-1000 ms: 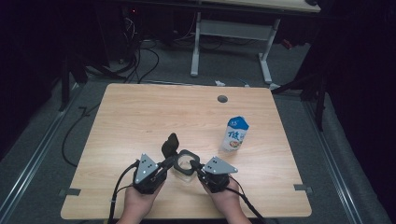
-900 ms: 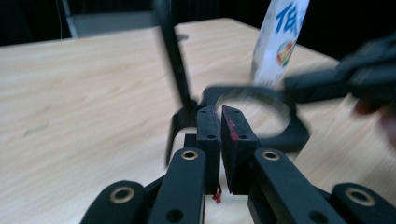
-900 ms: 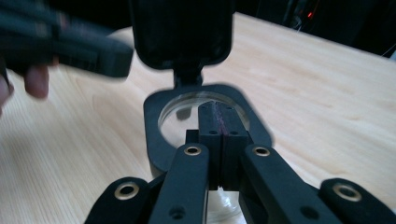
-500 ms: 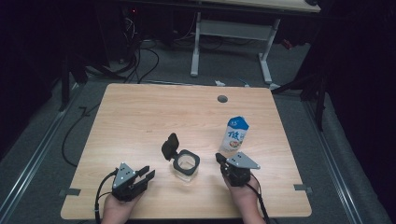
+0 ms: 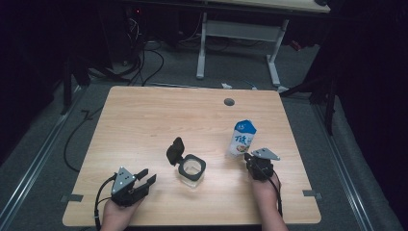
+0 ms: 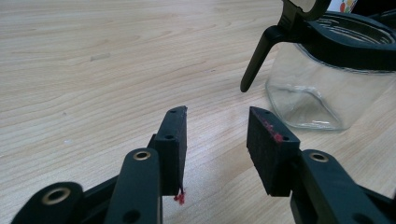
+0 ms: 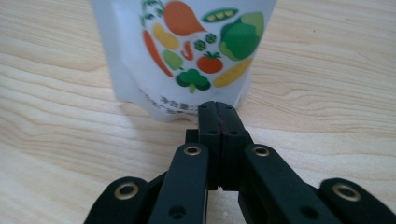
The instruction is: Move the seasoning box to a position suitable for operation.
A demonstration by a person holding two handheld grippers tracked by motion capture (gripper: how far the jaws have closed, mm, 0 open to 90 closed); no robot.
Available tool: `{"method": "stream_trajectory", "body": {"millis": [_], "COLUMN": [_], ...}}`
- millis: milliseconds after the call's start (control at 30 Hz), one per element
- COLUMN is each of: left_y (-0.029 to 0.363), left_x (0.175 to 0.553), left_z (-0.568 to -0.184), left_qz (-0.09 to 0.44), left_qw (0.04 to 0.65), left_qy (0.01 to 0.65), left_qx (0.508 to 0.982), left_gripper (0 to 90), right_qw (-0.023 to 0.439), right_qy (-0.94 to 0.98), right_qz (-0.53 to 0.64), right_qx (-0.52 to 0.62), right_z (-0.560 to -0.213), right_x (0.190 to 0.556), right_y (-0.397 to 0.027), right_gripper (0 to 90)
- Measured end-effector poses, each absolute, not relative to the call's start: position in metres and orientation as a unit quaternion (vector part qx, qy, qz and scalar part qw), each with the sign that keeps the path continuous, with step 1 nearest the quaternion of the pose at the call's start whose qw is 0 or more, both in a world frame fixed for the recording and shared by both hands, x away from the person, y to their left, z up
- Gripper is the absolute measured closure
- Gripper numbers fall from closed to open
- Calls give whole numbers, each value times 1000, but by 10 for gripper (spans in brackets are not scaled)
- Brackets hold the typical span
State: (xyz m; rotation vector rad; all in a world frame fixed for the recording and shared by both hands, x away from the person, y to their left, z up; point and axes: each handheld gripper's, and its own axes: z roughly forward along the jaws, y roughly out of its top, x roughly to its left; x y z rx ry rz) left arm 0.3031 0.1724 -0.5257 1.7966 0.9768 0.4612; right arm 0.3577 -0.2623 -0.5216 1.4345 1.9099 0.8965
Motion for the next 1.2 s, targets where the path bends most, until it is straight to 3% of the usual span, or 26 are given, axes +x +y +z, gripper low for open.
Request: {"method": "stream_trajectory", "body": {"millis": [900, 1200], "left_y": [172, 171], "left_x": [302, 305], "left_z": [-527, -529], "left_qz": [188, 182], "left_qw": [500, 501], "left_qy": [399, 401], "left_qx": [745, 745], "left_gripper": [579, 542], "right_qw": [269, 273], "right_qy": [709, 719], "right_qz": [332, 351], "right_qx": [561, 534], "right_z": [-527, -519], "right_x": [409, 371], "right_y": [-261, -253], "right_gripper": [899, 870]}}
